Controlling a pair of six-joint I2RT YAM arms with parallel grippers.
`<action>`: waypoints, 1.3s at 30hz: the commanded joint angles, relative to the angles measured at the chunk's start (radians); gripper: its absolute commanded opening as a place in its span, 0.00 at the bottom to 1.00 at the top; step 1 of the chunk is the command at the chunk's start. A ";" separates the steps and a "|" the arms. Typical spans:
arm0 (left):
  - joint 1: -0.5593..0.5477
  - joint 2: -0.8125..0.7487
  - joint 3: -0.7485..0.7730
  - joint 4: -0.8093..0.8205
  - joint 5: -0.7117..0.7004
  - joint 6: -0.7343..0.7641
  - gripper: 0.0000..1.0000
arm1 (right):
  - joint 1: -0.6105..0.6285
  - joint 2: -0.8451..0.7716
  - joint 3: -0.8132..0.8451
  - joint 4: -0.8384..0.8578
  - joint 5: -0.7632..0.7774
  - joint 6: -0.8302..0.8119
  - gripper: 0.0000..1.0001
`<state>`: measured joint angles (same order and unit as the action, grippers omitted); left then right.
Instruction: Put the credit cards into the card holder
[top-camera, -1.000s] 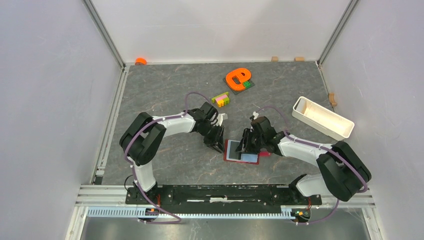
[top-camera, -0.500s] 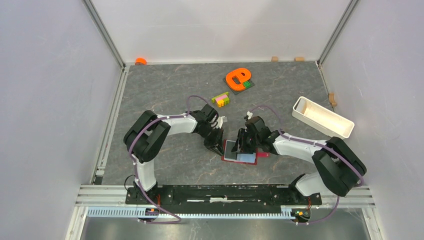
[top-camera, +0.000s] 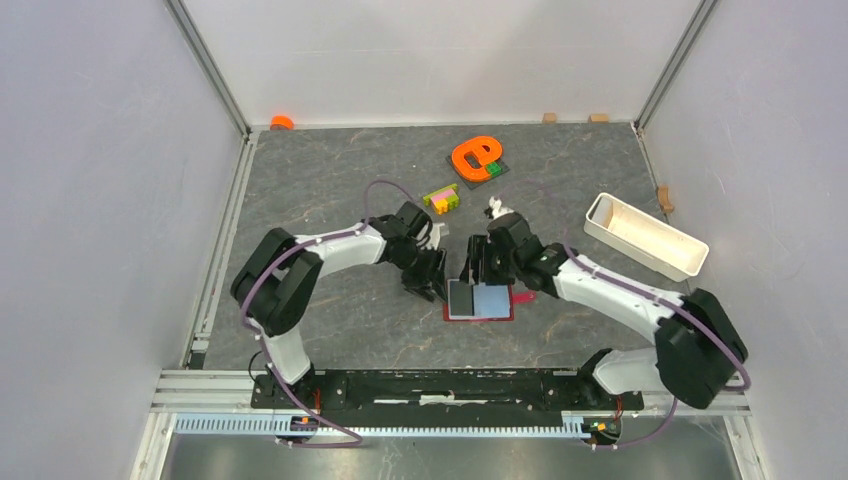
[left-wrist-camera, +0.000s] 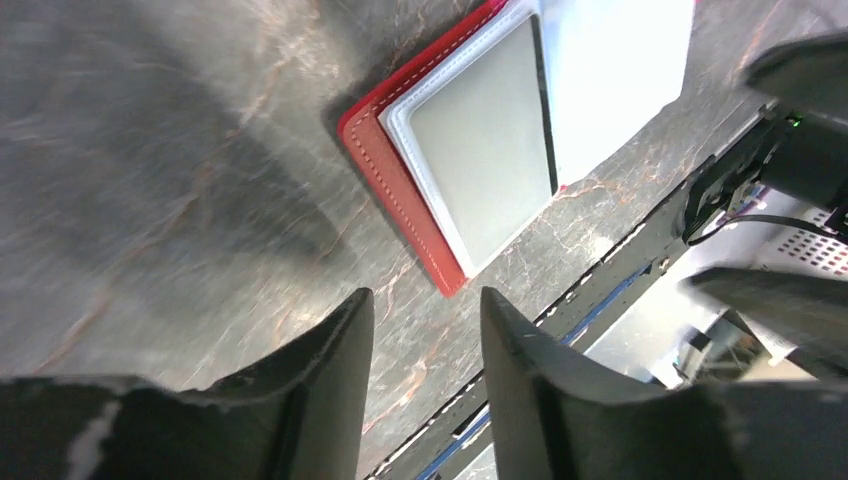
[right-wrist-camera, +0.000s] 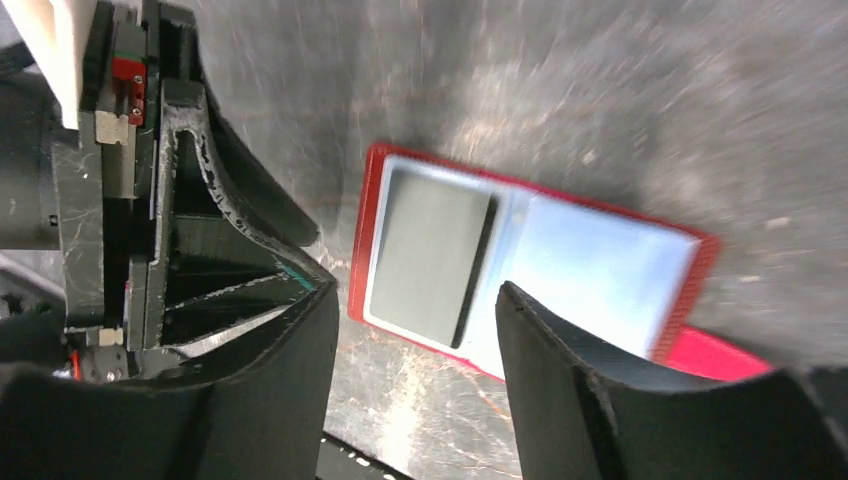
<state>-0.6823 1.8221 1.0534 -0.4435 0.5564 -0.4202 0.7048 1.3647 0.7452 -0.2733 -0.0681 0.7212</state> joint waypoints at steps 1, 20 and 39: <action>0.057 -0.156 0.045 -0.036 -0.124 0.059 0.57 | -0.047 -0.120 0.149 -0.194 0.238 -0.170 0.67; 0.283 -0.429 0.140 -0.092 -0.315 0.101 0.99 | -0.639 0.244 0.523 -0.291 0.428 -0.490 0.98; 0.287 -0.454 0.125 -0.089 -0.321 0.113 0.99 | -0.794 0.543 0.615 -0.177 0.309 -0.378 0.98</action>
<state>-0.3988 1.3998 1.1851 -0.5442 0.2508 -0.3523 -0.0834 1.8740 1.2945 -0.5018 0.2810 0.3214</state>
